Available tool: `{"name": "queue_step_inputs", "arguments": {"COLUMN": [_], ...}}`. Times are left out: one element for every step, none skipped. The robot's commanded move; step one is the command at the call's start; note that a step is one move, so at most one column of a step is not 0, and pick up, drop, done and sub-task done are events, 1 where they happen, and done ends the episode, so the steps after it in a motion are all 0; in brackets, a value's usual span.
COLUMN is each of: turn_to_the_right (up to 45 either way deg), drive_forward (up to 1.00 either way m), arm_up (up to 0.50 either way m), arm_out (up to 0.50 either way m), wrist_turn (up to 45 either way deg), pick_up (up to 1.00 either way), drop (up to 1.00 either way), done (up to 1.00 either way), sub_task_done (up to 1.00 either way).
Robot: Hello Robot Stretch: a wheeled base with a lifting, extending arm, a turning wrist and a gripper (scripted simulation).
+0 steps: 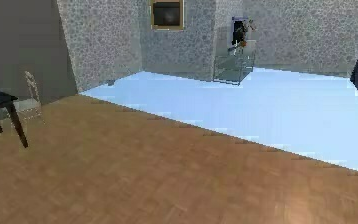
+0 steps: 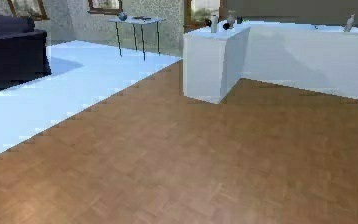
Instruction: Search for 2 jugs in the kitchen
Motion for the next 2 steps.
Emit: {"name": "queue_step_inputs", "arguments": {"turn_to_the_right": [-45.0,-15.0], "drive_forward": [0.00,0.00], "arm_up": [0.00,0.00], "arm_out": [0.00,0.00], "wrist_turn": [0.0,0.0], "pick_up": [0.00,0.00], "drop": [0.00,0.00], "done": [0.00,0.00], "sub_task_done": [0.00,0.00]}}
